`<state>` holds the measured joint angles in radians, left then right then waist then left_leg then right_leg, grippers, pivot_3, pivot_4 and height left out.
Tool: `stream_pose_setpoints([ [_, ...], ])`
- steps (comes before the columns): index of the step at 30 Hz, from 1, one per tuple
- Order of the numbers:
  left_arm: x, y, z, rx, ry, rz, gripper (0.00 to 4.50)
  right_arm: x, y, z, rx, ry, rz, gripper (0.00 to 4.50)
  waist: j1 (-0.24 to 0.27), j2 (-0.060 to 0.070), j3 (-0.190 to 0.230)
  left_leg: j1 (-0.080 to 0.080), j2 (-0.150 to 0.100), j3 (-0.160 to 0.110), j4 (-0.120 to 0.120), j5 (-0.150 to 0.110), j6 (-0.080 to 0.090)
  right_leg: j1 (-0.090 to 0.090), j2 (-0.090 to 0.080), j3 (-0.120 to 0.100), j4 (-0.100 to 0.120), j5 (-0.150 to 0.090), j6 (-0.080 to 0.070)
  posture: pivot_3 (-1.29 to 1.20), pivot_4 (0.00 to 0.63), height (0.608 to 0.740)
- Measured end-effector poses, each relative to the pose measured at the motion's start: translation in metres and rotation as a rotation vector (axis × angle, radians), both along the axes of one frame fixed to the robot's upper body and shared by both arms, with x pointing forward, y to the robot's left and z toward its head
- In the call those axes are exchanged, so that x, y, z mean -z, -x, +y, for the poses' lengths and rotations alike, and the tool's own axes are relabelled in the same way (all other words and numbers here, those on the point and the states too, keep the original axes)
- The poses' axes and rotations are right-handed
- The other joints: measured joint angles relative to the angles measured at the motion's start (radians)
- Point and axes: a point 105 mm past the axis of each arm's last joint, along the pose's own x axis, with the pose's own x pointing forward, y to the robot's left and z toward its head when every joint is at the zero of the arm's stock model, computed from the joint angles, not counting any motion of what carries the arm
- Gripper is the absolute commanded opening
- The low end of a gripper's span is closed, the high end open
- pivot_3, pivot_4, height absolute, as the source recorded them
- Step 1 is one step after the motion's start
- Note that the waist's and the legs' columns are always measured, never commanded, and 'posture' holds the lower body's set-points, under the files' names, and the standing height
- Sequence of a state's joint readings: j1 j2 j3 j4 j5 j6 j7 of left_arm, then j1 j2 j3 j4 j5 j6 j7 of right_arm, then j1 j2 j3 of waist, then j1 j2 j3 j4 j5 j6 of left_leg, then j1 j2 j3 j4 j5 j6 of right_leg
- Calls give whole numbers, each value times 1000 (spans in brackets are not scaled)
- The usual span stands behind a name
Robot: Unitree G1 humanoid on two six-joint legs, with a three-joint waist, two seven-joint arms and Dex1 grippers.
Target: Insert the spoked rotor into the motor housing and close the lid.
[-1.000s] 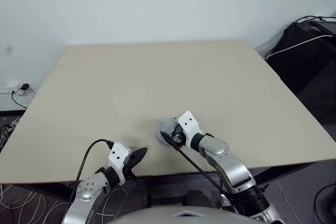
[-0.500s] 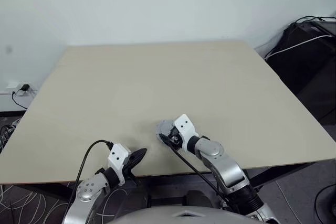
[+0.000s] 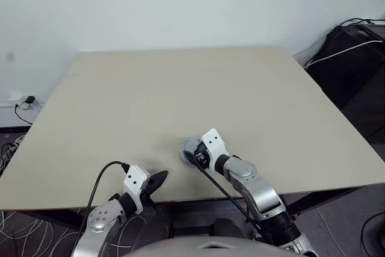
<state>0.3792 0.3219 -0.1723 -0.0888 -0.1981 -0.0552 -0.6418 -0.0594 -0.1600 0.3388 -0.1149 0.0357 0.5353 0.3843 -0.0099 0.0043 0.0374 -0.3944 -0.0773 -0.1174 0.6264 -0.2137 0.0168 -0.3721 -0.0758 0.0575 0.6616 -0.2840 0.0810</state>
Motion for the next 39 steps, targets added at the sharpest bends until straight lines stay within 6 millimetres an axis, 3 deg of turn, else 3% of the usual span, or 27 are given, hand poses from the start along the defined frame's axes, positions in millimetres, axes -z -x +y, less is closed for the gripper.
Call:
stream_pose_setpoints([
  [23,-17,-5,-5,-6,2,-19,0,1,0,-2,-86,108,-17,3189,1,1,-3,0,0,0,0,0,0,1,0,0,0,0,0,0,0,740],
  [39,-20,-4,-9,-2,4,-7,0,2,-7,-3,7,76,6,3189,2,1,-3,0,0,0,0,0,0,1,0,0,0,0,0,0,0,740],
])
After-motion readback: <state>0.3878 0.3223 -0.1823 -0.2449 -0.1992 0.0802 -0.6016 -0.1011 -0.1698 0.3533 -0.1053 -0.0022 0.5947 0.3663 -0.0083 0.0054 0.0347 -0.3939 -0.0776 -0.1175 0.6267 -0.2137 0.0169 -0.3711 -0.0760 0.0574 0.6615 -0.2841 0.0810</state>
